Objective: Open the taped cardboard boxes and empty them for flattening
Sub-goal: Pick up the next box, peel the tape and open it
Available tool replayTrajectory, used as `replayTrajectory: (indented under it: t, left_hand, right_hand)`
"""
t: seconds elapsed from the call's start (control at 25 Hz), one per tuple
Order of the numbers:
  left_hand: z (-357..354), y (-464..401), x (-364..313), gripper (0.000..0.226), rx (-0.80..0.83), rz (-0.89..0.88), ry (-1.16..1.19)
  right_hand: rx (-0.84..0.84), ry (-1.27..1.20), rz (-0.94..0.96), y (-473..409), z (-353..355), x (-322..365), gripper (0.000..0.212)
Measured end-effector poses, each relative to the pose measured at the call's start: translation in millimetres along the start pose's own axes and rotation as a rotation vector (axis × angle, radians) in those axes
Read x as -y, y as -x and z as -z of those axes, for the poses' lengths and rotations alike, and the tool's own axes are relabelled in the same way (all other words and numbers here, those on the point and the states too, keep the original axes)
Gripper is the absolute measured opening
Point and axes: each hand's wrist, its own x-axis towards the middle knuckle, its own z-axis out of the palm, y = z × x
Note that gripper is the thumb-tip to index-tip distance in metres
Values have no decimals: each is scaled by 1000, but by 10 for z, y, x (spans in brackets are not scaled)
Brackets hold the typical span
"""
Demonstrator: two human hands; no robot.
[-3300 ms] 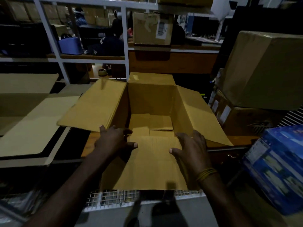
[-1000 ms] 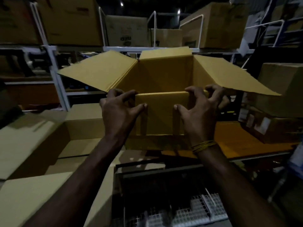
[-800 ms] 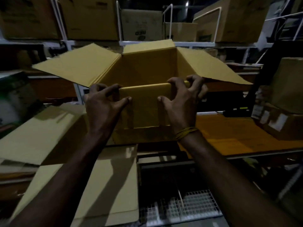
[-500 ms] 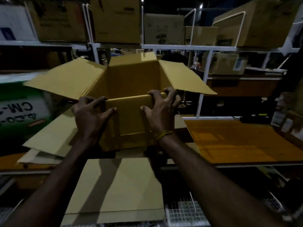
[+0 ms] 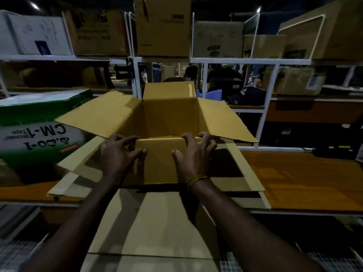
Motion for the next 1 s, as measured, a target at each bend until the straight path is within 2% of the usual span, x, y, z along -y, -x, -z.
replayTrajectory:
  t: [0.36,0.48,0.64,0.76,0.84,1.0]
  left_hand:
    - [226,-142,-86,50,131,4,-88]
    - [86,-42,-123,48,209,40,-70]
    - [-56,198,-38,43,231,80,-43]
    - [-60,337,177,43,349,132,-59]
    - [-41,418,305,40,400,130,-78]
    - [-79,550,407,24,380,104,-116]
  right_hand:
    - [145,47,-23,-8,279,39,51]
    - [172,70,-36,53,186,-130,50]
    - [233,102,-18,193,-3,-316,48]
    - [289,143,19,355,-139,-340,48]
    - [312,169,45,471,-216,-344,52]
    - [393,267,54,641,-305,-491,72]
